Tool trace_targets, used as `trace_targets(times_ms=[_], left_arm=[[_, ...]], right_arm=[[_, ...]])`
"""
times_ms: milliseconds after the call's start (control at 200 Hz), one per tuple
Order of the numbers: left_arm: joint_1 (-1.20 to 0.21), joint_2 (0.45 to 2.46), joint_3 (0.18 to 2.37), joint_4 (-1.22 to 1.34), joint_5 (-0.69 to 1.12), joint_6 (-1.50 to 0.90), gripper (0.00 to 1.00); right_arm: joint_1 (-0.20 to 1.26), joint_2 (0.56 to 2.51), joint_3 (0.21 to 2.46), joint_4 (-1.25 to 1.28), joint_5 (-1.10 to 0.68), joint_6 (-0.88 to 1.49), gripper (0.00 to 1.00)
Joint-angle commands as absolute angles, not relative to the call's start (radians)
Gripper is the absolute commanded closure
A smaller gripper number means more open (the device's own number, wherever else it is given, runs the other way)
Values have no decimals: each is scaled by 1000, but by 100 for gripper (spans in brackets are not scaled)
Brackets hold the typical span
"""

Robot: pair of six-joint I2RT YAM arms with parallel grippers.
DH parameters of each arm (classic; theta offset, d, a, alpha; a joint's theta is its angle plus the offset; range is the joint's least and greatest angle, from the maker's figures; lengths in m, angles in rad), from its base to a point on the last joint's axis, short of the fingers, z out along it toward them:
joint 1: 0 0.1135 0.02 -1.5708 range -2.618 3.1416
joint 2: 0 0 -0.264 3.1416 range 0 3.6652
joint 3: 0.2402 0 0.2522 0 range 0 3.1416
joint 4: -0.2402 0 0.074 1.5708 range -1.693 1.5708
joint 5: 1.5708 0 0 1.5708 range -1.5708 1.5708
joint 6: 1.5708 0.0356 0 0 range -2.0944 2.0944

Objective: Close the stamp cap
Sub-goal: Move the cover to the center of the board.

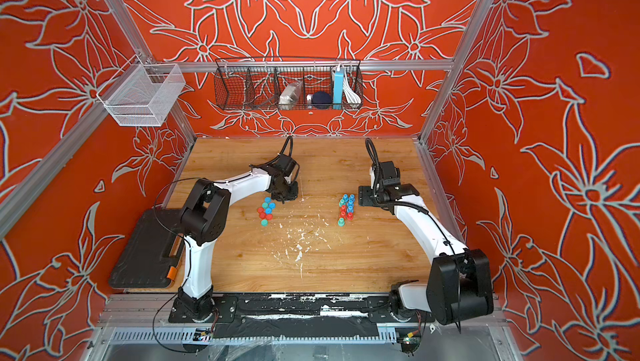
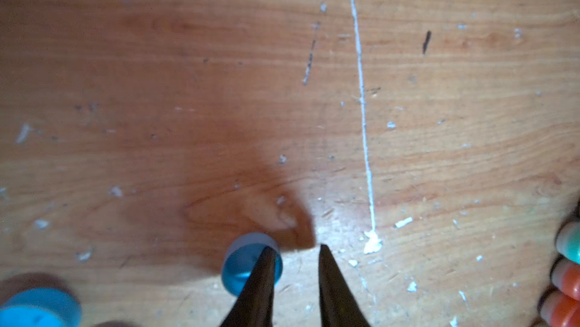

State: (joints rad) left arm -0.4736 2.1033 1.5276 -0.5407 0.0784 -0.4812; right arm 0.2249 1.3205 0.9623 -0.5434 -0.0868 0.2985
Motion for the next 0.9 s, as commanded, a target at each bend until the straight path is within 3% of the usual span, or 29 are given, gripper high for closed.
trace_targets(times_ms=[0,555,776,896], left_arm=[[-505,2167,1566,-597,77,-507,73],[-570,2273,1771,-676,66,-519,71],[-585,2251,1796,-700,25,-491,65],[-591,2246,1825,-729,4,-483,55]], right_arm=[[234,1301,953,-556,-79,312,24],[239,1305,947,-563,-70,304,24],[240,1305,952,-564,-76,304,24],[242,1304,966,-575,-71,303,24]])
